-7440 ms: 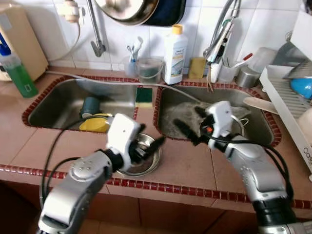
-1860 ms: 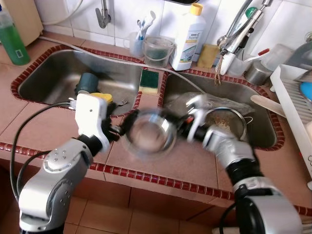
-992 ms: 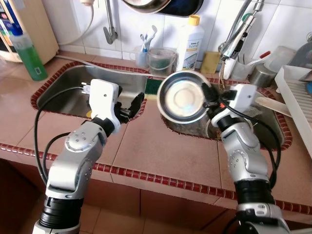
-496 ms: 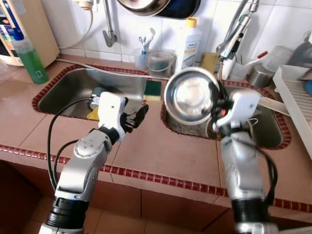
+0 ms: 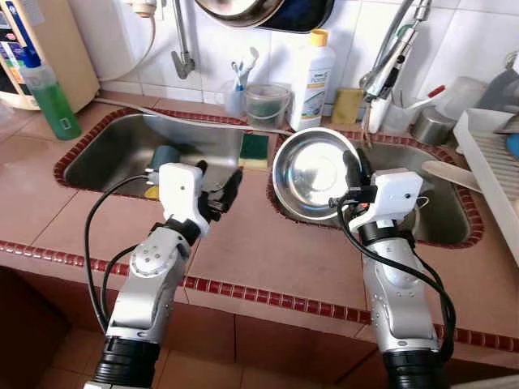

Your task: Kitchen organization

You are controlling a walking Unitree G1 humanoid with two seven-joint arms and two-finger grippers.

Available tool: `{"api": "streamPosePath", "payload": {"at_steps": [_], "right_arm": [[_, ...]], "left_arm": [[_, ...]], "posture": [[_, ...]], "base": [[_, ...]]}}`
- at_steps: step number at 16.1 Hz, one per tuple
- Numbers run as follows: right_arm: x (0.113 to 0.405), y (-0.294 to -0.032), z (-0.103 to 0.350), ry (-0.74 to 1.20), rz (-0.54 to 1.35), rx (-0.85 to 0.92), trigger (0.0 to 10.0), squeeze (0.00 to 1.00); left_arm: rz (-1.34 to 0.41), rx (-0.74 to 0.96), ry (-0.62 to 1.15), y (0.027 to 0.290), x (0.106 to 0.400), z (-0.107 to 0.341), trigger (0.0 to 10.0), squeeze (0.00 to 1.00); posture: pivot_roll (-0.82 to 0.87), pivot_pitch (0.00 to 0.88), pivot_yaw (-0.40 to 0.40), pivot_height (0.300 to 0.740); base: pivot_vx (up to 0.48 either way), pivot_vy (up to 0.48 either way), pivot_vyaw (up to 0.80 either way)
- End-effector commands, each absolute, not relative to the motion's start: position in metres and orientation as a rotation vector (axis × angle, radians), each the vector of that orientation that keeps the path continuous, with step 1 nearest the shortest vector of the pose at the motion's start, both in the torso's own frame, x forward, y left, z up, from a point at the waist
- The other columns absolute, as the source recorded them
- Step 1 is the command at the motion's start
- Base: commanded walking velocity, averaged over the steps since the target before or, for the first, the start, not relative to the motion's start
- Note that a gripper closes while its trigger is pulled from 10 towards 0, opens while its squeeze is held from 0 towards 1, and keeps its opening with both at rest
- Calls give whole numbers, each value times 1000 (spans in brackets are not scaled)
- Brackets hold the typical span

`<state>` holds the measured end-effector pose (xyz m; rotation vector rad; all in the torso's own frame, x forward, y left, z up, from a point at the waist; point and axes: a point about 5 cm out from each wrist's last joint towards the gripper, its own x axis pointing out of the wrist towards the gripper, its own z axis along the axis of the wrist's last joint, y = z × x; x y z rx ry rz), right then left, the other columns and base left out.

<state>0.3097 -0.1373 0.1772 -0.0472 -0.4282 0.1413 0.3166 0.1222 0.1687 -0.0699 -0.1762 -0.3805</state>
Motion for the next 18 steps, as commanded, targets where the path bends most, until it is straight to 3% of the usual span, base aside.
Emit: {"api": "streamPosePath", "payload": {"at_steps": [1,3,15,18], "right_arm": [[307,-137,183,-464,141,-64,10000,0],[306,-135,182,-465,149,-68,10000,0],[306,-126,183,-464,193,-99,10000,0],[307,-125,182,-462,196,-101,10000,0]], "left_arm": [[-364,-72,-170,125,317,166,10000,0],[-360,-62,-181,125,318,164,10000,0],[-381,-59,-171,124,315,159,10000,0],[-384,-48,-177,125,315,159,10000,0]], "posture": [[-122,0,14,740],[-122,0,10,740],[-117,0,-10,740],[-118,0,-10,740]], "base": [[0,0,0],[0,0,0],[0,480,0],[0,119,0]]}}
